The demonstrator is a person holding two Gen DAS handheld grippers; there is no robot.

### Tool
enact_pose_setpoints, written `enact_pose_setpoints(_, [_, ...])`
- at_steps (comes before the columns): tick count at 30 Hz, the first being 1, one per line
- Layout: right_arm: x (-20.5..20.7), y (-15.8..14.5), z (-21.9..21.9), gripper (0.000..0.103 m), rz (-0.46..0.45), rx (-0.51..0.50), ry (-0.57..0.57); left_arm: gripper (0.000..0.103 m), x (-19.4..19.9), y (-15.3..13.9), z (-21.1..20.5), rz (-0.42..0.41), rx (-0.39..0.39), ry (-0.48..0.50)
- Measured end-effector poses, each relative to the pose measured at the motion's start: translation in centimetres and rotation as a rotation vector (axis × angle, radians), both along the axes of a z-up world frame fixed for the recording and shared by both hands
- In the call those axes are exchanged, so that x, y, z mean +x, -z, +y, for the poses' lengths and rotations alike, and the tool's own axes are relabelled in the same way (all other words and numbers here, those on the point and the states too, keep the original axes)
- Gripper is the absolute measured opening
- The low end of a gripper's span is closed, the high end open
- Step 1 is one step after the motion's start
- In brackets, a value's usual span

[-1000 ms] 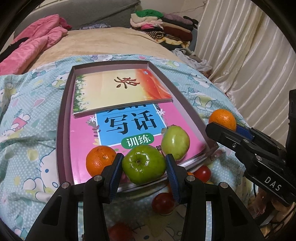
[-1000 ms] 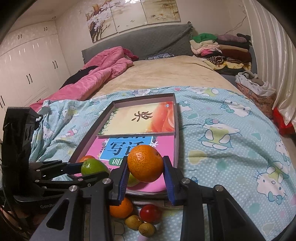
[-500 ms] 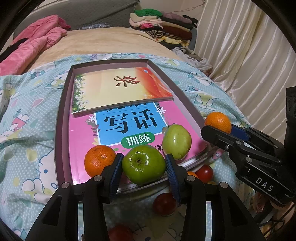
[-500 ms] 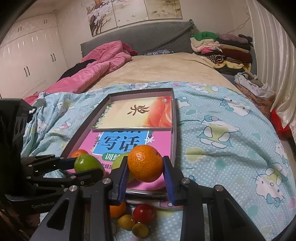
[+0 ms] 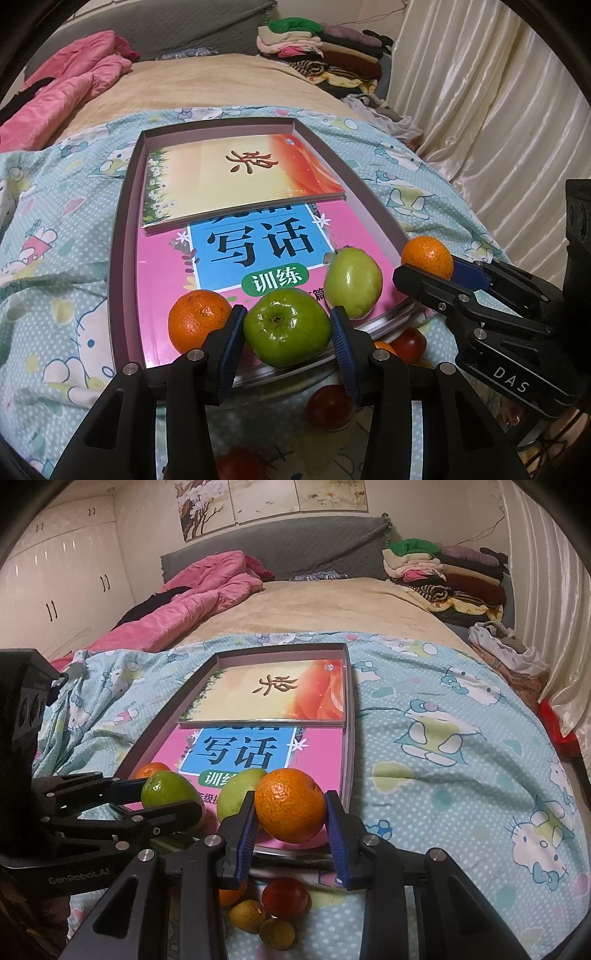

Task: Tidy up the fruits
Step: 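Carry the green apple with the left tool while the right tool carries the orange over the tray, then open the left tool onto the book while the right tool releases the orange beside it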

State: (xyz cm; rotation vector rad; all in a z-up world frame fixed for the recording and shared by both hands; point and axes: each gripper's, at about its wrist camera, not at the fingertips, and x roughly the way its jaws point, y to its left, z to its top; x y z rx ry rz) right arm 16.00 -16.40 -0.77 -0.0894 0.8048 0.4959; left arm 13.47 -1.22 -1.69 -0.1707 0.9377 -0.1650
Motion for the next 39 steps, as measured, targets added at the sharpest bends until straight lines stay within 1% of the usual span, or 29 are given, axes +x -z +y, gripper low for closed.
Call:
enact_pose_setpoints(24, [0.1,0.7,0.6,0.036,-0.006,-0.064,0.004,0.048,0.0,0.0,0.0,0.0,-0.001,0.0])
enact_pose_setpoints(39, [0.1,1.0,0.7,0.036,0.018,-0.056,0.002,0.048,0.0,0.0,0.0,0.0,0.001,0.0])
